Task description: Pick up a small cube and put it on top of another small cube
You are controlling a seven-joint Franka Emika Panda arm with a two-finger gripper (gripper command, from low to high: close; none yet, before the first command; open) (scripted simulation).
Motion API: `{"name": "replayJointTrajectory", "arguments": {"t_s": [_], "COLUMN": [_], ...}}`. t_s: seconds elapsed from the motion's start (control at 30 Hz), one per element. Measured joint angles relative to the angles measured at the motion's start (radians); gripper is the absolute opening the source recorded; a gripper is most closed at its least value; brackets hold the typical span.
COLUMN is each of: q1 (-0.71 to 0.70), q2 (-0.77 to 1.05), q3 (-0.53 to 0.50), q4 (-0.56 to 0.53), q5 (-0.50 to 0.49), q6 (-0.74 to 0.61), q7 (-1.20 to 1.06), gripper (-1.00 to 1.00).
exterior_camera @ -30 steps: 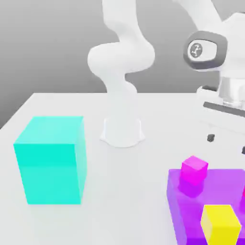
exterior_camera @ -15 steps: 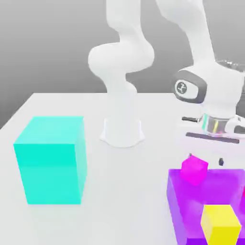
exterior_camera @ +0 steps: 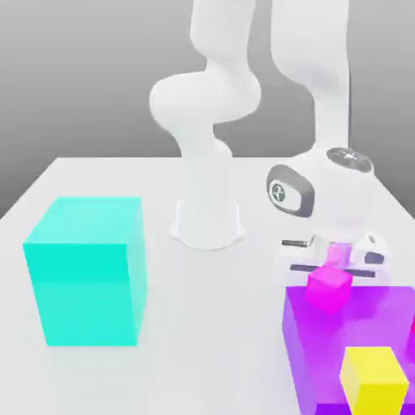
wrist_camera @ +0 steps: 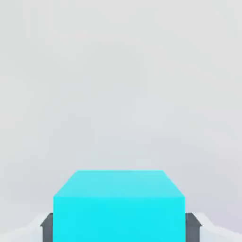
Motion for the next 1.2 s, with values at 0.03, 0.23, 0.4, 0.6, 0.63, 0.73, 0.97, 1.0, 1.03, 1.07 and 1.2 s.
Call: {"name": "replayJointTrajectory", "arguments": {"t_s": [0.03,0.23,0.4,0.6,0.63,0.73,0.97,1.0,1.03,1.07,1.2], "q1": [0.005,-0.034,0.032,0.065,0.04,-0.003,-0.13,-0.148,-0.165,-0.182,-0.183], "q2": [0.009,-0.154,-0.272,-0.265,-0.258,-0.231,-0.165,-0.156,-0.147,-0.137,-0.07], "q3": [-0.005,0.049,0.079,-0.005,-0.016,-0.045,-0.091,-0.099,-0.107,-0.115,-0.1], "q4": [0.002,-0.028,0.003,0.212,0.248,0.356,0.609,0.646,0.681,0.716,0.699], "q5": [-0.001,0.058,0.056,0.05,0.055,0.071,0.105,0.109,0.114,0.118,0.105], "q6": [0.008,-0.123,-0.24,-0.395,-0.424,-0.513,-0.723,-0.753,-0.783,-0.811,-0.765], "q7": [0.001,-0.041,0.001,-0.03,-0.064,-0.188,-0.494,-0.537,-0.58,-0.625,-0.741], "gripper": [-1.0,-1.0,-1.0,-1.0,-1.0,-1.0,-1.0,-1.0,-1.0,-1.0,-1.0]}}
